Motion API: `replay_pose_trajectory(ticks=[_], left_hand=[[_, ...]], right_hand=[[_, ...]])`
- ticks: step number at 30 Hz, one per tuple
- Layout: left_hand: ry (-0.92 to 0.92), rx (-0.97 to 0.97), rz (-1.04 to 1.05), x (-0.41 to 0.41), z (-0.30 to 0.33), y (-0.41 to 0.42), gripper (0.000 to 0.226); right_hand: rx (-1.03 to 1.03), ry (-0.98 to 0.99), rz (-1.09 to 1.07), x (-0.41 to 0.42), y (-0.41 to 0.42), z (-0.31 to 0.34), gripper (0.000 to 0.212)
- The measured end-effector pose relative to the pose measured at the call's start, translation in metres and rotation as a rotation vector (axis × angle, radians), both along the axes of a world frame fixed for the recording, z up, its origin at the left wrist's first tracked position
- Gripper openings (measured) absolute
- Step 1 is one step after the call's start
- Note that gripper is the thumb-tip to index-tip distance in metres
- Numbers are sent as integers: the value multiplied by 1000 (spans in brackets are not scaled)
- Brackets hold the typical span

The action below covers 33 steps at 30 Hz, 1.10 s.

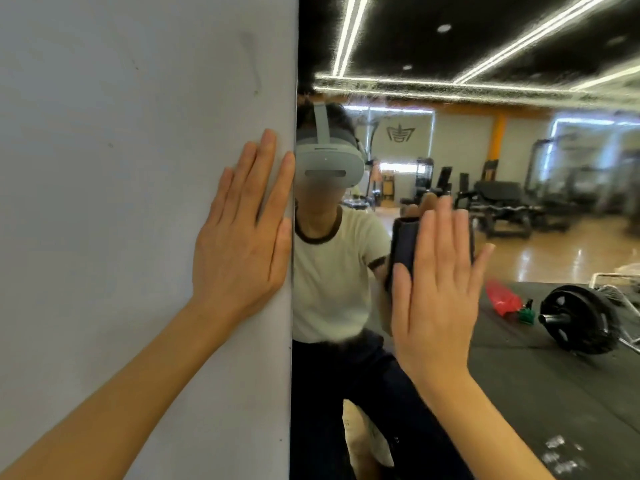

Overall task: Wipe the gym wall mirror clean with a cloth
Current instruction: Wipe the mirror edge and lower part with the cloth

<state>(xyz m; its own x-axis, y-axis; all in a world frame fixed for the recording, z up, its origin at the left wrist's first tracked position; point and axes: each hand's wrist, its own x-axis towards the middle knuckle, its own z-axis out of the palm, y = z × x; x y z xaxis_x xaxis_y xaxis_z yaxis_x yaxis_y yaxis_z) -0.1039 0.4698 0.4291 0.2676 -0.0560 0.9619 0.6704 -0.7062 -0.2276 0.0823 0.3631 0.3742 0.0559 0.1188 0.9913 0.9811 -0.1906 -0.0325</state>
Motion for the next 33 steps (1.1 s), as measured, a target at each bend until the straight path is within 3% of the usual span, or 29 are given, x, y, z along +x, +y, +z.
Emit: replay_pose_trajectory(ticks=[3, 7, 11, 16, 18, 20, 23, 26, 28, 30, 33], left_hand=[[3, -4, -15, 1, -1, 1, 58], [8, -3, -23, 1, -1, 1, 58], [9, -6, -37, 0, -1, -1, 57], [3, -11, -27, 1, -1, 0, 57], [-1, -30, -51, 0, 0, -1, 57], [-14, -53, -105, 0, -1, -7, 57], [18, -68, -206, 21, -12, -28, 61], [45, -71, -228, 56, -26, -42, 67], [5, -61, -169, 70, -31, -40, 68], [-18, -36, -118, 73, -31, -35, 63], [-14, -30, -84, 73, -30, -35, 62]], right_hand=[[55, 114, -20, -39, 22, 2, 63], [-55, -112, 52, -83, 44, -29, 63], [-155, -178, 19, -74, 28, -58, 69], [-170, -338, 36, -59, 22, -16, 57], [-177, -357, 0, -23, 10, -8, 64], [-157, -270, -60, 27, -12, -8, 72], [-70, 49, -47, 83, -46, -10, 62], [63, 262, -37, 55, -35, -2, 61], [26, 111, -2, 18, -14, 0, 57], [-101, -181, 24, -1, 1, -4, 52], [-147, -424, -51, 41, -13, 5, 50]])
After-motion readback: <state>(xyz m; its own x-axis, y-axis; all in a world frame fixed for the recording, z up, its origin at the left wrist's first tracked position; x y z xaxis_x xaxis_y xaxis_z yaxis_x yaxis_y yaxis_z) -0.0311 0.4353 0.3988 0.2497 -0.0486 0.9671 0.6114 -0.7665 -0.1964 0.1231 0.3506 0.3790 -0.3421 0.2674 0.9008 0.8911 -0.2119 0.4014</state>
